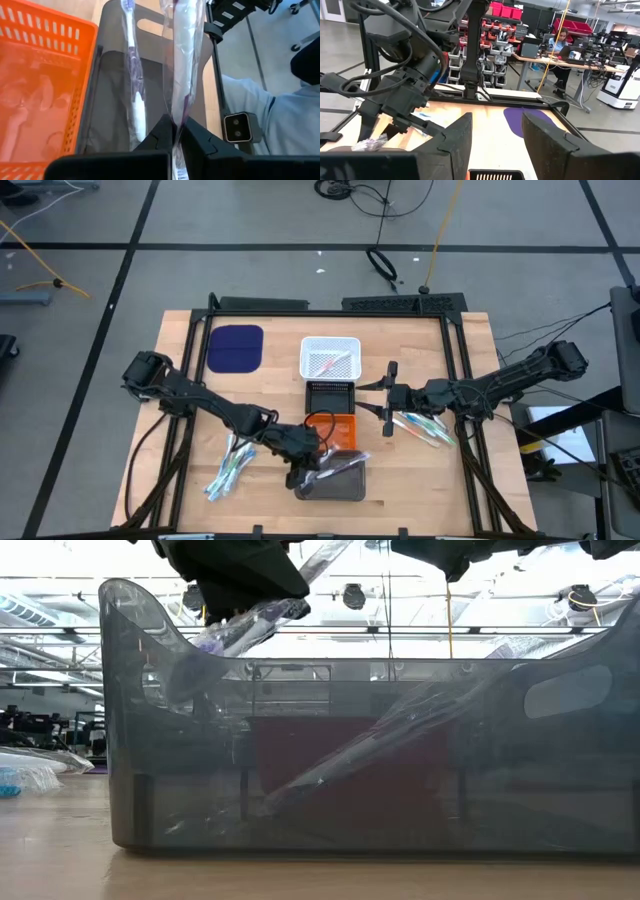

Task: Pick & Place Toothbrushes
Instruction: Put the purple toothbrush into the black bin

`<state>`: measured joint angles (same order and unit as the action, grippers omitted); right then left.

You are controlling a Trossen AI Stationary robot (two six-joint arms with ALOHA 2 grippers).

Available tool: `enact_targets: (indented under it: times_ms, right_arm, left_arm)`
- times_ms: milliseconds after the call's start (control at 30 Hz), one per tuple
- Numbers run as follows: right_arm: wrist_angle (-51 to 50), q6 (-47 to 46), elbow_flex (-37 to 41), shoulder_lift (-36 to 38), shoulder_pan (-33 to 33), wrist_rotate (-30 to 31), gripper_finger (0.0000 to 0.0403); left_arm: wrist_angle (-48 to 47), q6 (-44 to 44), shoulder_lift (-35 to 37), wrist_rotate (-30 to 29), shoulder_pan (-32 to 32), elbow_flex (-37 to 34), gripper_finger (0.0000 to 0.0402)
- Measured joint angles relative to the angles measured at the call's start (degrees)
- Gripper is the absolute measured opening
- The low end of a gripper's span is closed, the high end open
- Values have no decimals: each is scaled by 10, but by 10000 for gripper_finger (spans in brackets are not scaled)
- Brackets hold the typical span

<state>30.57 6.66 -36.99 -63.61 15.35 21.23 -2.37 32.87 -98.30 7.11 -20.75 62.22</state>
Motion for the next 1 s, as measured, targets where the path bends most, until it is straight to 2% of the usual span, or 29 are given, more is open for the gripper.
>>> enact_targets:
  times_ms: [133, 400, 800, 1000]
  right_arm:
    - [0, 0, 0, 0, 0, 0, 161]
    - [-2, 0, 0, 0, 0, 0, 161]
    - [-2, 0, 0, 0, 0, 0, 161]
    - [-17, -1, 0, 0, 0, -1, 161]
  left_arm:
    - [-5, -23, 0, -26, 0, 0, 24]
    - [-36, -27, 0, -26, 0, 0, 31]
    - [-35, -32, 0, -27, 0, 0, 118]
    - [-34, -64, 0, -44, 5, 0, 137]
